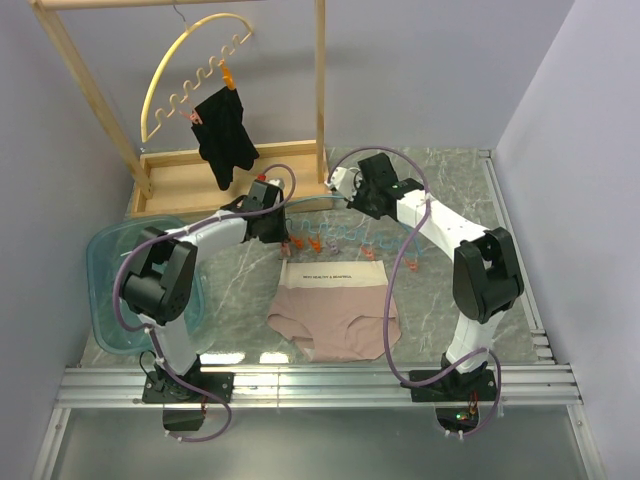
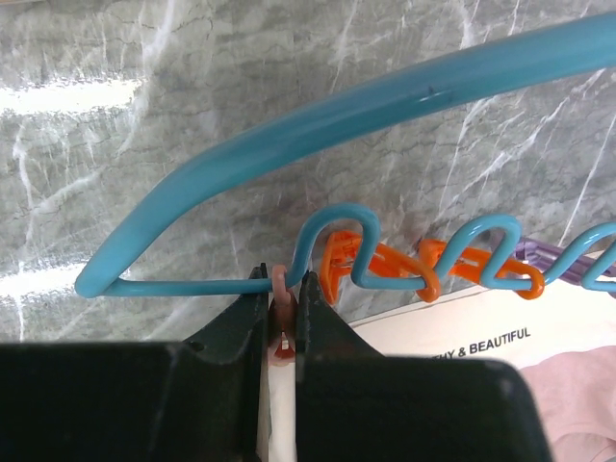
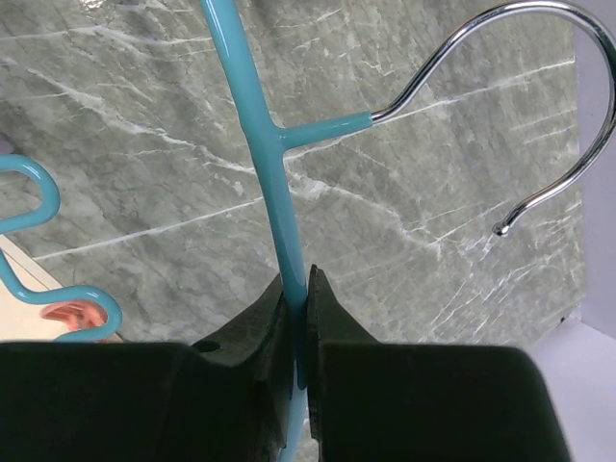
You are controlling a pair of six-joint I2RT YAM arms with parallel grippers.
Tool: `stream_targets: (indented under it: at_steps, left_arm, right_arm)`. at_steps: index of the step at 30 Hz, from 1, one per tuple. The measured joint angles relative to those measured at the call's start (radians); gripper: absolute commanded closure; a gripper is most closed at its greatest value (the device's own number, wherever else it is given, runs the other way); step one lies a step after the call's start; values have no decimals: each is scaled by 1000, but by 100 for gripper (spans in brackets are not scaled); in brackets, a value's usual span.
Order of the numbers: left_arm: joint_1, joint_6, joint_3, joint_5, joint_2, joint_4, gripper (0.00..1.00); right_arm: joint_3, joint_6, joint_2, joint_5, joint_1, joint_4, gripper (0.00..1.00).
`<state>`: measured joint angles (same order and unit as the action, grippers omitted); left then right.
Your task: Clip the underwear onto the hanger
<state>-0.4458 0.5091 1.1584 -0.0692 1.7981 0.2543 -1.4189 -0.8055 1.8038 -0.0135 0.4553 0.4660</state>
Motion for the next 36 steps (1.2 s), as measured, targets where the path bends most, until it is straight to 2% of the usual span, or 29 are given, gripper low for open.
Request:
stream_targets:
  at_steps: [36]
  left_arm:
    - [-45,-35,-34,68,-6,-28,100]
  right_arm:
    - [37,13,-2,12,-11,-2,100]
